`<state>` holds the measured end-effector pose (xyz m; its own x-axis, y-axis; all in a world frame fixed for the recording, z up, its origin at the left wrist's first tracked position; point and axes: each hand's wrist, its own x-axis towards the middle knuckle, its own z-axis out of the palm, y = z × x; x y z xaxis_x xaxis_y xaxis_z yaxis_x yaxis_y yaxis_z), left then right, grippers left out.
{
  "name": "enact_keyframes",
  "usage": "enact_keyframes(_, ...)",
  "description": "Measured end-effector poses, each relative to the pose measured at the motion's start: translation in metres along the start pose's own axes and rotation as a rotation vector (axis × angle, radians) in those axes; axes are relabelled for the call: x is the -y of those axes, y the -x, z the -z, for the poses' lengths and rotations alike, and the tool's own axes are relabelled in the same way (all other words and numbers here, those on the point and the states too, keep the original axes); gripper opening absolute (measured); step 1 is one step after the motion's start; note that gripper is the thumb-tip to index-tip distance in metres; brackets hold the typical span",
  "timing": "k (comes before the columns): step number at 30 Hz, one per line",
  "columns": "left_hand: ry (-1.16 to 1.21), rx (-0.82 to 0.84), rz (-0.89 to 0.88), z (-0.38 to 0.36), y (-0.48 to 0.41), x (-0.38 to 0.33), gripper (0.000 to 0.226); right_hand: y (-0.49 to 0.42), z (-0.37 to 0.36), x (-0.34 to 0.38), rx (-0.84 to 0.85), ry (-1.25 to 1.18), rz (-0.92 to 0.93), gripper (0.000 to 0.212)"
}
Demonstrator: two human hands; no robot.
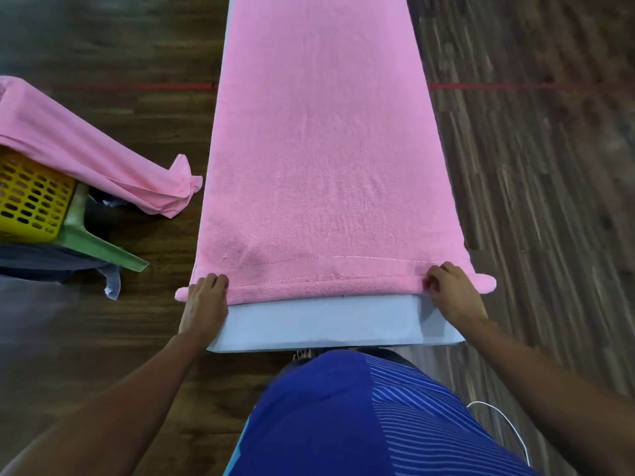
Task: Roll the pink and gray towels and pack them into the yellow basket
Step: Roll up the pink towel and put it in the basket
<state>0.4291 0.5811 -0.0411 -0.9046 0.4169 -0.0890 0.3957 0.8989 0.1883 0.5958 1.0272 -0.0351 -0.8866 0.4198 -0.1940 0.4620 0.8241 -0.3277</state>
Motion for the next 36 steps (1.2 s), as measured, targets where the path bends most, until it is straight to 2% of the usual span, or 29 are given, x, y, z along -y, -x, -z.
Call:
enact_keyframes(5,0.049,0.035,-0.149,-0.011,0.016,-0.006,0.044,0.024,-0.018,-0.008,-0.029,0.106,0.123,0.034)
enact_keyframes(11,0.031,0.064,-0.118,-0.001,0.001,-0.007,0.026,0.012,-0.012,-0.001,-0.072,0.178,0.079,0.02)
enact_keyframes(13,0.035,0.101,-0.087,0.002,-0.002,-0.008,0.017,0.005,-0.006,0.001,-0.024,0.199,0.06,0.015)
enact_keyframes(15,0.031,0.127,-0.084,0.007,-0.003,-0.008,0.008,0.001,-0.001,-0.002,0.062,0.236,0.033,0.019)
enact_keyframes(17,-0.007,0.156,-0.096,0.008,-0.004,-0.006,0.02,-0.002,0.005,-0.004,0.158,0.24,-0.017,0.026)
enact_keyframes(19,-0.032,0.159,-0.065,0.009,-0.007,-0.005,0.021,-0.006,0.007,-0.004,0.218,0.212,-0.059,0.029)
enact_keyframes(20,-0.039,0.145,-0.032,0.008,-0.009,-0.005,0.016,-0.008,0.007,-0.003,0.191,0.201,-0.064,0.027)
enact_keyframes(22,-0.058,0.064,0.012,0.005,-0.011,-0.006,0.007,-0.01,0.004,-0.002,0.034,0.191,-0.037,0.021)
enact_keyframes(24,-0.084,-0.007,0.001,0.002,-0.011,-0.01,0.015,-0.01,0.002,0.001,-0.048,0.126,-0.016,0.016)
enact_keyframes(26,-0.024,-0.028,-0.051,-0.002,-0.009,-0.014,0.017,-0.006,-0.001,0.005,-0.031,0.04,0.002,0.012)
enact_keyframes(29,0.065,0.002,-0.08,-0.011,-0.001,-0.015,0.03,0.008,-0.014,0.004,-0.049,0.067,0.11,0.028)
enact_keyframes(32,0.005,0.041,-0.119,-0.014,0.009,-0.014,0.046,0.017,-0.023,-0.002,-0.073,0.114,0.149,0.039)
enact_keyframes(36,0.004,0.026,-0.091,-0.008,0.0,-0.014,0.03,0.008,-0.018,-0.001,-0.104,0.107,0.134,0.03)
